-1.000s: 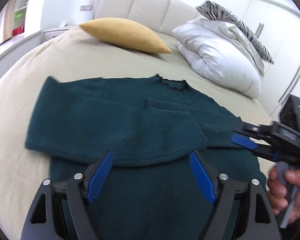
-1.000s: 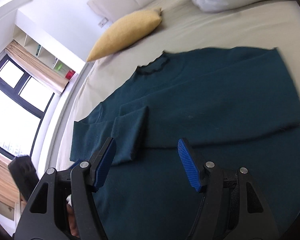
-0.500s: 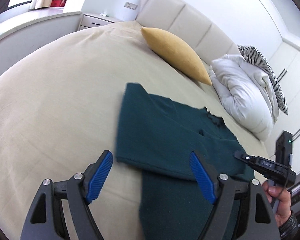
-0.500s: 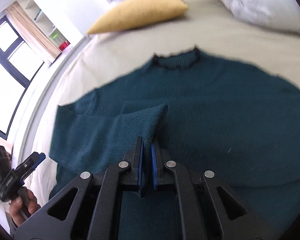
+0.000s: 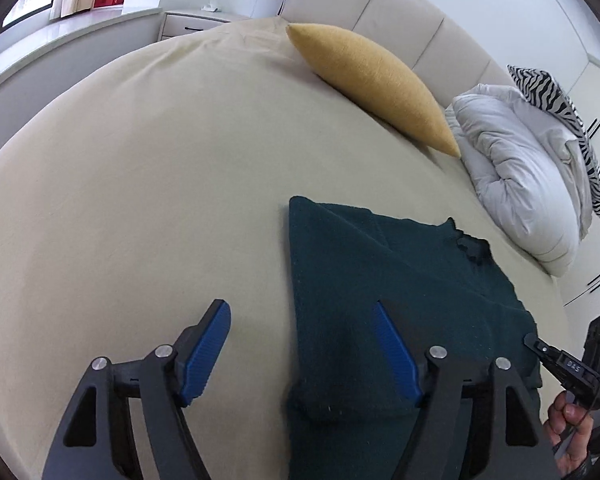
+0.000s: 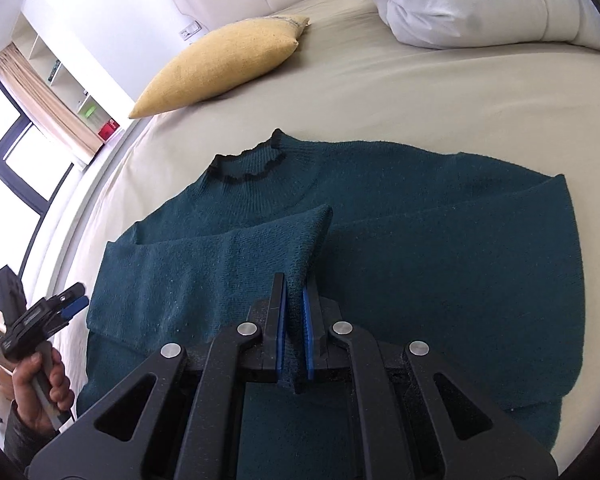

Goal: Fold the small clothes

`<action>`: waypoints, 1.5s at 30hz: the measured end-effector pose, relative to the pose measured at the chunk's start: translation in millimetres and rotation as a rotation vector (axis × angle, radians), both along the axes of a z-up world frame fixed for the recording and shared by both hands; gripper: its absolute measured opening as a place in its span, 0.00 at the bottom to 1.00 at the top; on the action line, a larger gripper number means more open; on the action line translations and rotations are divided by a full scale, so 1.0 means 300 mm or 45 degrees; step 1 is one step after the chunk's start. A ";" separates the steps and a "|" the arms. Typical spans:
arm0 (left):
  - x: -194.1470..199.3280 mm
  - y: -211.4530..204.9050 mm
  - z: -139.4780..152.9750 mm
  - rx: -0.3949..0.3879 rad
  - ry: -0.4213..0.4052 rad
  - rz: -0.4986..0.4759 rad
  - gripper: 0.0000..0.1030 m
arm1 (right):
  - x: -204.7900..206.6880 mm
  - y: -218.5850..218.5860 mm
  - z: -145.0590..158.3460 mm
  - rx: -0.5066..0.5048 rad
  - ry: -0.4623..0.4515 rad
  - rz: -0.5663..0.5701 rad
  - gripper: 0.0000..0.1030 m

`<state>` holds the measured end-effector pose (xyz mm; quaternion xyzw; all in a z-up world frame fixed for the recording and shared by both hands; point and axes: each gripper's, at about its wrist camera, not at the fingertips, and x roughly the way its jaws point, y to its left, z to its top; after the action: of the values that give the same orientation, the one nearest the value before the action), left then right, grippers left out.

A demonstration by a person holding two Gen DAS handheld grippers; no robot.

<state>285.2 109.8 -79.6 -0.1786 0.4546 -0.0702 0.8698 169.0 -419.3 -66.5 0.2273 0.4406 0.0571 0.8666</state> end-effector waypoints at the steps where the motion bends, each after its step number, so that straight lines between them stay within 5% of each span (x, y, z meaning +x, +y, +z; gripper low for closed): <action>1: 0.025 -0.008 -0.009 0.014 0.016 -0.001 0.69 | 0.006 -0.007 -0.004 0.009 -0.006 -0.002 0.06; 6: 0.107 -0.067 -0.027 0.108 0.027 -0.042 0.65 | 0.008 0.010 -0.031 -0.033 -0.018 0.033 0.06; 7: 0.116 -0.083 -0.031 0.131 0.022 -0.050 0.58 | 0.011 0.015 -0.033 -0.043 -0.010 0.037 0.06; 9: 0.124 -0.097 -0.047 0.161 0.024 -0.062 0.20 | 0.024 0.015 -0.056 -0.063 0.030 0.033 0.06; 12: 0.111 -0.077 -0.052 0.158 0.005 -0.052 0.10 | 0.031 0.007 -0.076 -0.070 0.050 0.016 0.06; 18: 0.099 -0.053 -0.056 0.132 -0.025 -0.007 0.09 | 0.035 -0.006 -0.032 -0.046 -0.026 -0.057 0.06; 22: 0.104 -0.064 -0.075 0.158 -0.029 -0.007 0.09 | 0.056 -0.016 -0.146 -0.017 0.072 -0.065 0.06; 25: 0.088 -0.042 -0.051 0.099 -0.032 -0.027 0.13 | 0.046 -0.025 -0.118 0.035 0.086 -0.071 0.10; 28: 0.028 0.001 -0.013 0.031 -0.032 -0.006 0.37 | 0.019 -0.019 -0.069 0.059 0.058 -0.068 0.14; 29: 0.006 0.008 -0.007 0.025 -0.027 -0.002 0.55 | 0.014 -0.013 -0.058 0.063 0.049 -0.069 0.17; 31: -0.043 0.002 -0.005 0.035 -0.016 -0.031 0.65 | 0.016 0.007 -0.062 0.054 0.073 -0.062 0.36; 34: -0.091 -0.035 -0.020 0.134 0.006 -0.069 0.64 | 0.032 0.065 -0.110 -0.027 0.159 -0.014 0.42; 39: -0.087 -0.065 -0.048 0.186 0.025 -0.120 0.25 | 0.006 0.084 -0.091 -0.122 0.135 -0.015 0.07; 42: -0.087 -0.054 -0.047 0.158 0.023 -0.114 0.12 | -0.031 0.075 -0.055 -0.117 0.101 -0.028 0.06; 45: -0.102 -0.044 -0.039 0.174 0.010 -0.115 0.10 | -0.073 0.082 -0.017 -0.100 0.052 -0.035 0.06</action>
<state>254.6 96.5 -91.2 -0.0984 0.4694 -0.0773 0.8741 147.1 -394.9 -71.6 0.2001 0.4572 0.0232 0.8663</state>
